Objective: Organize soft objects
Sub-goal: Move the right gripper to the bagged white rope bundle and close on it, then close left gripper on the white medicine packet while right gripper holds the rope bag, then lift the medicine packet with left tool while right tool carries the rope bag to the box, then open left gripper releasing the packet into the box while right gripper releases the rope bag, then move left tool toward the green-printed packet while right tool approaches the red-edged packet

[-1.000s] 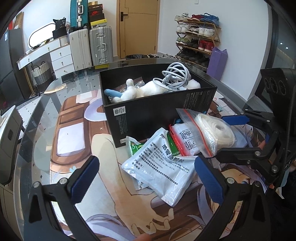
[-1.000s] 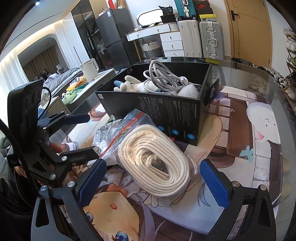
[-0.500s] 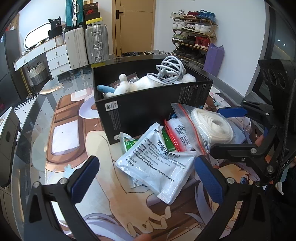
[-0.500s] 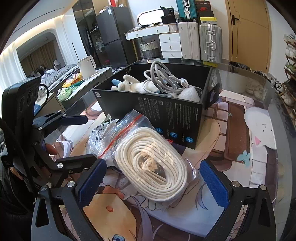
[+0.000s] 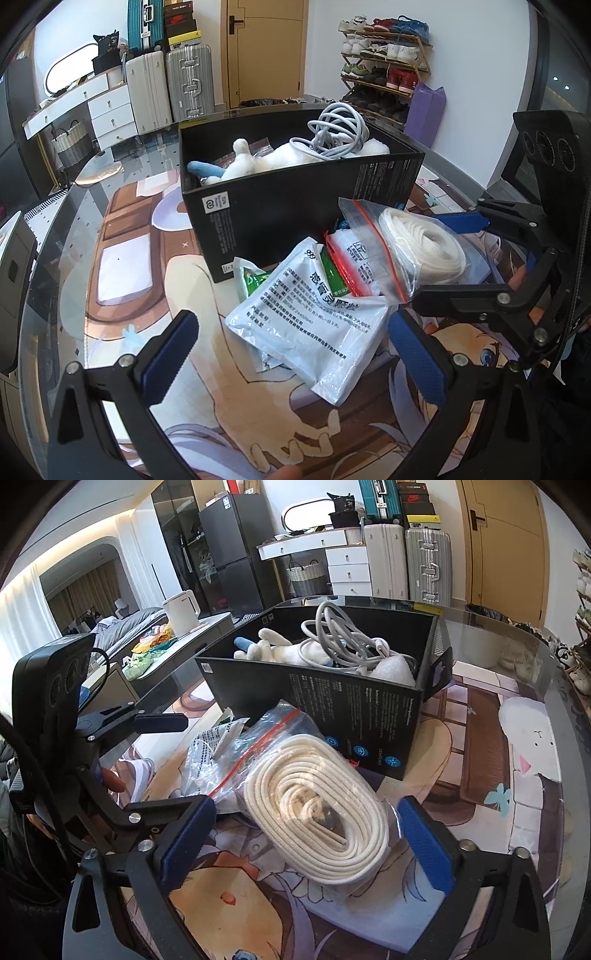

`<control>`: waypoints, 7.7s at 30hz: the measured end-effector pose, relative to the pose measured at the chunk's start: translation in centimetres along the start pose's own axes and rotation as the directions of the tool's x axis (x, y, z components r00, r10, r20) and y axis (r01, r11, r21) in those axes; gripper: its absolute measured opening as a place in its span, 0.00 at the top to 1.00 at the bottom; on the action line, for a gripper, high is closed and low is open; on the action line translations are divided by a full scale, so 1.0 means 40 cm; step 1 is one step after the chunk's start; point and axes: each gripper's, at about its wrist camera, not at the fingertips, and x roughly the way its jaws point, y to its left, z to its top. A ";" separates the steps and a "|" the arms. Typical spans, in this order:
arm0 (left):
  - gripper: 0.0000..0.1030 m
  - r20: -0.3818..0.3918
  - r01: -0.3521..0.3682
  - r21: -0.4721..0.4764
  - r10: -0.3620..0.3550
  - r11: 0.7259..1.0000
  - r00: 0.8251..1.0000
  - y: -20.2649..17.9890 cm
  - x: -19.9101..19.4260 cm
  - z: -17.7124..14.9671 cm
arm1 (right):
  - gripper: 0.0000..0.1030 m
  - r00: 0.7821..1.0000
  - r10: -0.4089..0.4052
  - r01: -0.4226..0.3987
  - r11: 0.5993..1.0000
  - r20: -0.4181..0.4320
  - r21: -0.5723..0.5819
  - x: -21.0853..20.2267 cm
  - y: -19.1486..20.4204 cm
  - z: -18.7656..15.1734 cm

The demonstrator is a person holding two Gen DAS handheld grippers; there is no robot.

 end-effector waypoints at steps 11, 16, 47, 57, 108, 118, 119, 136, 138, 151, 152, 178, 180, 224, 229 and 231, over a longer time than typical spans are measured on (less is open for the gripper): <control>0.00 -0.007 0.004 -0.002 -0.005 1.000 1.000 0.001 0.003 -0.001 | 0.53 1.000 -0.013 0.015 0.996 0.023 -0.086 -0.032 0.019 -0.014; 0.00 0.000 0.012 -0.019 -0.012 1.000 1.000 0.006 0.000 -0.003 | 0.56 0.999 0.009 -0.005 0.996 0.051 -0.091 -0.062 0.016 -0.015; 0.02 -0.093 -0.070 -0.232 0.050 0.970 0.994 0.069 0.032 0.012 | 0.56 0.991 0.013 -0.002 0.996 0.135 -0.086 -0.144 0.018 -0.007; 0.15 -0.065 -0.046 -0.180 0.035 0.983 0.997 0.049 0.030 0.011 | 0.56 0.991 0.013 -0.002 0.996 0.132 -0.084 -0.140 0.017 -0.005; 0.96 0.201 0.080 -0.093 -0.060 0.992 0.978 0.043 -0.156 0.047 | 0.56 0.977 -0.001 0.019 0.997 0.214 -0.081 -0.193 0.008 0.012; 0.96 0.243 0.080 -0.091 -0.056 0.993 0.968 0.047 -0.197 0.064 | 0.56 0.969 -0.020 0.040 0.996 0.247 -0.077 -0.223 0.003 0.018; 0.96 0.248 0.079 -0.090 -0.054 0.993 0.967 0.046 -0.200 0.066 | 0.56 0.967 -0.025 0.045 0.996 0.252 -0.073 -0.226 0.001 0.020; 0.96 0.357 0.052 -0.088 -0.017 0.995 0.934 0.072 -0.252 0.176 | 0.56 0.958 -0.083 0.096 0.995 0.275 -0.032 -0.217 -0.026 0.107; 0.96 0.361 0.056 -0.094 -0.019 0.994 0.932 0.078 -0.242 0.190 | 0.56 0.960 -0.082 0.093 0.995 0.269 -0.031 -0.209 -0.030 0.121; 0.96 0.305 0.092 -0.191 -0.030 0.977 0.952 0.136 -0.091 0.242 | 0.56 0.970 -0.097 0.105 0.994 0.223 -0.026 -0.108 -0.047 0.209; 0.96 0.294 0.091 -0.202 -0.028 0.975 0.955 0.139 -0.075 0.239 | 0.56 0.972 -0.096 0.104 0.994 0.215 -0.024 -0.096 -0.051 0.215; 0.56 0.200 -0.087 -0.130 0.111 0.988 0.973 0.081 -0.018 0.197 | 0.08 0.954 -0.164 0.185 0.981 0.249 -0.060 -0.096 -0.070 0.185; 0.52 0.200 -0.101 -0.119 0.124 0.988 0.972 0.076 -0.028 0.191 | 0.03 0.950 -0.164 0.181 0.983 0.264 -0.039 -0.114 -0.073 0.167; 0.00 0.120 -0.198 -0.111 0.211 0.974 0.970 0.086 -0.054 0.067 | 0.01 0.992 -0.097 0.094 0.994 0.079 0.047 -0.056 -0.018 0.063; 0.00 0.088 -0.197 -0.094 0.206 0.976 0.975 0.080 -0.036 0.061 | 0.01 0.996 -0.084 0.082 0.996 0.043 0.041 -0.025 -0.005 0.055; 0.00 0.080 -0.188 -0.089 0.196 0.978 0.977 0.078 -0.030 0.058 | 0.01 0.996 -0.080 0.079 0.996 0.032 0.037 -0.014 0.000 0.054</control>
